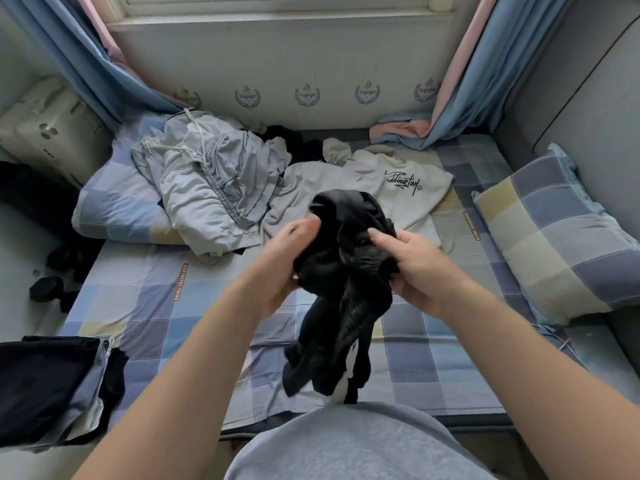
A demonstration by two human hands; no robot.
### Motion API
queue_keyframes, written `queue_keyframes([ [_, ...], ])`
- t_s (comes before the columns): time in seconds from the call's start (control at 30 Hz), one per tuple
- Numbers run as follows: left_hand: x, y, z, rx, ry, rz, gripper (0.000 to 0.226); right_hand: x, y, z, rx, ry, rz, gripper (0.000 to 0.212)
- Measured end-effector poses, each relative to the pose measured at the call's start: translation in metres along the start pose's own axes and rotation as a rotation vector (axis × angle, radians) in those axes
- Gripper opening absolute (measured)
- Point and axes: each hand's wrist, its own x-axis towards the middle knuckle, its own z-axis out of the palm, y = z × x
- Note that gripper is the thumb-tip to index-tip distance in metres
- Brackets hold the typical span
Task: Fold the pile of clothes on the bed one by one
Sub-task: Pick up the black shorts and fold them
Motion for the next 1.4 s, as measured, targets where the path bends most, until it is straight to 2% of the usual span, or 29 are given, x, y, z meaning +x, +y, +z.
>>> queue_keyframes([
  [0.03, -0.002, -0.003, 0.003, 0.063, -0.085, 0.002, 0.064, -0.001, -0.006, 0.0, 0.047, -0.037, 0.021, 0.04],
  [0.1, -0.002, -0.009, 0.014, 0.089, -0.108, 0.031, 0.058, -0.003, -0.016, 0.001, 0.108, -0.13, 0.038, 0.055],
  [0.2, 0.004, -0.015, 0.022, 0.05, 0.017, 0.084, 0.03, -0.006, -0.019, -0.002, 0.105, -0.291, 0.008, 0.054],
  [0.27, 0.005, -0.014, 0.019, 0.057, 0.092, 0.086, 0.014, -0.006, -0.018, -0.004, 0.056, -0.328, -0.02, 0.056],
  [0.37, 0.005, -0.014, 0.015, 0.038, 0.086, 0.054, 0.015, -0.001, -0.012, -0.003, -0.015, -0.127, -0.034, 0.064],
  [0.43, 0.002, -0.013, 0.014, 0.031, 0.069, 0.058, 0.016, 0.001, -0.012, 0.001, -0.073, -0.006, -0.059, 0.05],
  [0.53, 0.003, -0.012, 0.014, -0.019, 0.134, 0.017, 0.022, 0.003, -0.015, 0.005, -0.174, 0.028, -0.127, 0.028],
  [0.63, 0.004, -0.015, 0.01, 0.029, 0.284, -0.094, 0.024, 0.005, -0.018, 0.004, -0.18, 0.069, -0.155, 0.022],
  [0.67, 0.004, -0.017, 0.007, 0.038, 0.307, -0.135, 0.03, 0.007, -0.019, 0.003, -0.16, 0.097, -0.158, 0.021],
  [0.73, 0.003, -0.021, 0.0, 0.002, 0.277, -0.194, 0.06, 0.009, -0.021, 0.001, -0.1, 0.157, -0.16, 0.022],
  [0.8, 0.001, -0.023, -0.003, -0.121, 0.127, -0.174, 0.085, 0.011, -0.021, -0.002, -0.034, 0.2, -0.159, 0.021],
  [0.83, -0.001, -0.025, -0.002, -0.145, 0.051, -0.14, 0.082, 0.011, -0.02, -0.002, 0.003, 0.209, -0.155, 0.02],
  [0.9, -0.004, -0.027, 0.003, -0.058, -0.063, 0.0, 0.046, 0.012, -0.017, -0.003, 0.076, 0.207, -0.145, 0.019],
  [0.93, -0.004, -0.029, 0.006, -0.013, -0.059, 0.073, 0.031, 0.012, -0.016, -0.003, 0.102, 0.203, -0.139, 0.019],
  [1.03, 0.001, -0.029, 0.007, 0.021, 0.069, 0.207, 0.027, 0.01, -0.011, -0.006, 0.143, 0.213, -0.12, 0.017],
  [1.1, 0.004, -0.02, 0.003, 0.137, 0.14, 0.32, 0.026, 0.01, -0.008, -0.013, 0.033, 0.249, -0.077, 0.015],
  [1.17, 0.007, -0.009, -0.004, 0.366, 0.111, 0.441, 0.027, 0.012, -0.004, -0.021, -0.239, 0.265, -0.015, 0.011],
  [1.2, 0.007, -0.002, -0.007, 0.488, 0.072, 0.467, 0.029, 0.012, -0.004, -0.024, -0.371, 0.253, -0.007, 0.017],
  [1.27, 0.008, 0.011, -0.01, 0.665, 0.019, 0.488, 0.03, 0.01, -0.007, -0.026, -0.549, 0.196, -0.115, 0.042],
  [1.33, 0.01, 0.023, -0.009, 0.796, -0.002, 0.499, 0.028, 0.007, -0.013, -0.018, -0.674, 0.077, -0.281, 0.064],
  [1.4, 0.012, 0.033, -0.007, 0.918, -0.015, 0.508, 0.02, 0.008, -0.015, -0.003, -0.78, -0.071, -0.35, 0.072],
])
